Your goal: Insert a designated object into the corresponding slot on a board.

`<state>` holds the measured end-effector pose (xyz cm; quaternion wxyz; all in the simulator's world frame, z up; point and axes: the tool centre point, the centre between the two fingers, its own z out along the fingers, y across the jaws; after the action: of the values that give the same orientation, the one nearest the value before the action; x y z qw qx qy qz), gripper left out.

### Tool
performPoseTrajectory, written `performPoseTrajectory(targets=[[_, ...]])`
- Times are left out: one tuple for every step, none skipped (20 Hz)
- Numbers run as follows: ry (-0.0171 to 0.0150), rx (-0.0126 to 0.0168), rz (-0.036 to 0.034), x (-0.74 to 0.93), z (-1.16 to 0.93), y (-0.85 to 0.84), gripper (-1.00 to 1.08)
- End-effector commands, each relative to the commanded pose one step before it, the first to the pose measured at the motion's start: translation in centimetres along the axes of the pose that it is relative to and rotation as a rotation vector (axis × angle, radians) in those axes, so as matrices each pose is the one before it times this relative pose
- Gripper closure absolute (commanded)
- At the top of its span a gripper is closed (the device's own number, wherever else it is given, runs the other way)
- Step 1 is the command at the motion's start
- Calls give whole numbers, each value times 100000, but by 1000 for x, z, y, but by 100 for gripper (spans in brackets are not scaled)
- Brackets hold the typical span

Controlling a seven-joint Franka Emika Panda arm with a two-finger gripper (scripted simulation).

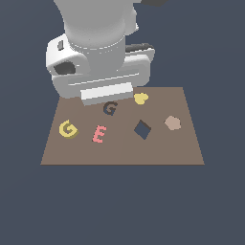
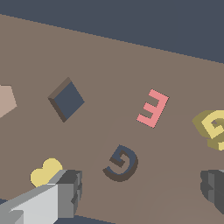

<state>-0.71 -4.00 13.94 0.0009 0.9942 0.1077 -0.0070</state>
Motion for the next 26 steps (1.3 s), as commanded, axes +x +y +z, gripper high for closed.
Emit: performPoseTrajectory(targets=[[96,-31,-4751,-243,765,1255,-92],[53,-12,-2120,-97,334,546,-92],[56,-12,-2223,-100,351,573,-92],[59,-13,-2328,-103,367,601,-92],[62,-13,-2418,-105,382,626,-92],[64,-13,-2476,-106,392,641,-92],[65,-13,-2514,-106,398,652,-92],[66,-13,-2537,-105,402,659,-92],[65,-13,-2501,-101,397,651,-92],[64,-13,-2424,-96,384,632,-92],[61,-13,-2346,-91,372,613,-92],[59,-13,-2267,-86,359,593,-92],[57,-13,-2186,-81,346,573,-92],[55,-13,-2104,-76,333,552,-92],[52,-13,-2021,-70,320,530,-92],[49,-13,-1935,-64,306,509,-92],[46,-12,-1848,-58,291,486,-92],[43,-12,-1759,-53,276,463,-92],[40,-12,-1664,-49,261,439,-92],[38,-12,-1568,-46,246,414,-92],[35,-11,-1476,-40,231,390,-92],[31,-11,-1382,-33,215,366,-92],[28,-10,-1288,-24,199,340,-92],[25,-10,-1190,-19,183,316,-92],[22,-9,-1094,-14,167,290,-92],[20,-8,-988,-12,151,263,-92]])
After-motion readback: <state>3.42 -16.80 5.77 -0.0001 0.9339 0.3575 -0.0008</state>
